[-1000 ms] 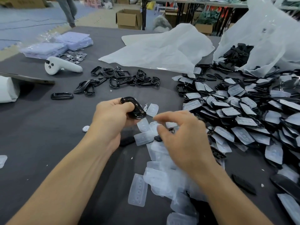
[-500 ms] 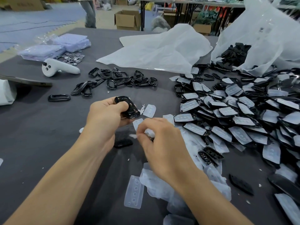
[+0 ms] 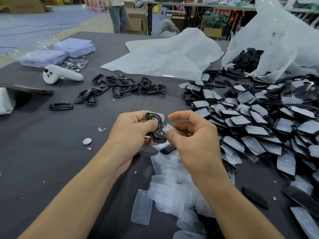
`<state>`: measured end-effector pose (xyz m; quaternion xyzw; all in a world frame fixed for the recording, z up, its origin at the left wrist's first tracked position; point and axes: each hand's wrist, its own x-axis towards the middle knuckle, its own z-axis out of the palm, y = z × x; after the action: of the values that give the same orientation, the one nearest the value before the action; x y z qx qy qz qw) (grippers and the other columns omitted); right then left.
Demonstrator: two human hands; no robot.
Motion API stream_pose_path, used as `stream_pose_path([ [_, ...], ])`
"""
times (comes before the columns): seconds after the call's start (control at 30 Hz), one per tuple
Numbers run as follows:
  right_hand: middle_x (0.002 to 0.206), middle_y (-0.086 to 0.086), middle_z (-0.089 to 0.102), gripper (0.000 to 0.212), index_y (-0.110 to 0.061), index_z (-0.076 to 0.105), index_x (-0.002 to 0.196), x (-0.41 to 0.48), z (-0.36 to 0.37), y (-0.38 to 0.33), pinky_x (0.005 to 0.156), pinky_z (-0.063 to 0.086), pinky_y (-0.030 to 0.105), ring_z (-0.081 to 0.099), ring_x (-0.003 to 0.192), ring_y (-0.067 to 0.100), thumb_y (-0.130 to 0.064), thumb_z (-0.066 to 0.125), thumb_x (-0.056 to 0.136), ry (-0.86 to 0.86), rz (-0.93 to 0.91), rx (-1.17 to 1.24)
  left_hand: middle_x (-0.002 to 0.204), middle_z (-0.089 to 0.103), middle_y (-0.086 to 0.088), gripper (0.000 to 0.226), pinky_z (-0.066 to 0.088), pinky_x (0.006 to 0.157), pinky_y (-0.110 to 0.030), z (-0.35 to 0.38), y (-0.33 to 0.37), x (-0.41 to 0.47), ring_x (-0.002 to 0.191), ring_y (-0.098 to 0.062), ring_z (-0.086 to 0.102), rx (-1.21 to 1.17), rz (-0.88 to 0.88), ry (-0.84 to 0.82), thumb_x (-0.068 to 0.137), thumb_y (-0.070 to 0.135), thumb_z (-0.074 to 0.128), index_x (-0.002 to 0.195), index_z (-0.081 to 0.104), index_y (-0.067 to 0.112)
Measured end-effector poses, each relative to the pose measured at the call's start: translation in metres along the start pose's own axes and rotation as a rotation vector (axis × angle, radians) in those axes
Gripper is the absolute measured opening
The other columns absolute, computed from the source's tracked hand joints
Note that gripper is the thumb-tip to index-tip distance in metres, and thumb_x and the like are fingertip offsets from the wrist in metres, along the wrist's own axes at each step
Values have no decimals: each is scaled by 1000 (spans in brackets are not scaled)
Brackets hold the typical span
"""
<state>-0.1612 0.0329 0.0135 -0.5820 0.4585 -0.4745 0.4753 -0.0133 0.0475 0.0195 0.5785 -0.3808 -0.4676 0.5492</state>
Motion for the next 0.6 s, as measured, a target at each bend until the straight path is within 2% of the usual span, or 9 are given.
stream_pose_path([
  [0.1, 74, -5, 75, 34, -25, 80, 85, 3, -2, 0, 65, 57, 22, 67, 65, 7, 8, 76, 80, -10, 36, 61, 72, 72, -5, 22, 53, 50, -20, 2, 0, -2, 57, -13, 68, 18, 1, -13, 96, -8, 60, 94, 77, 7],
  [0.27, 65, -2, 72, 35, -19, 79, 68, 7, -6, -2, 64, 54, 18, 63, 62, 7, 14, 74, 78, -65, 91, 141, 72, 74, -7, 21, 54, 51, -20, 1, 0, -3, 58, -13, 69, 45, -4, -10, 95, -8, 60, 93, 77, 6],
  [0.37, 60, -6, 67, 27, -14, 77, 70, 8, -8, -6, 57, 48, 13, 56, 54, 2, 10, 75, 82, -63, 72, 216, 77, 77, -12, 20, 55, 52, -20, 1, 0, -2, 61, -14, 70, 62, -8, -6, 96, -7, 60, 95, 77, 4],
  [0.47, 62, 0, 67, 25, -13, 78, 71, 9, -9, -9, 53, 43, 13, 49, 52, 5, 2, 71, 89, -56, 61, 233, 88, 78, -20, 21, 56, 53, -22, 1, -1, -2, 64, -16, 72, 62, -15, -4, 96, -7, 60, 93, 77, 6],
  [0.6, 59, -2, 66, 26, -14, 78, 69, 8, -10, -7, 52, 42, 12, 50, 49, 2, 1, 71, 89, -59, 74, 217, 76, 76, -11, 24, 57, 55, -25, 2, -3, -2, 64, -17, 70, 89, -6, -12, 96, -6, 61, 88, 78, 9],
])
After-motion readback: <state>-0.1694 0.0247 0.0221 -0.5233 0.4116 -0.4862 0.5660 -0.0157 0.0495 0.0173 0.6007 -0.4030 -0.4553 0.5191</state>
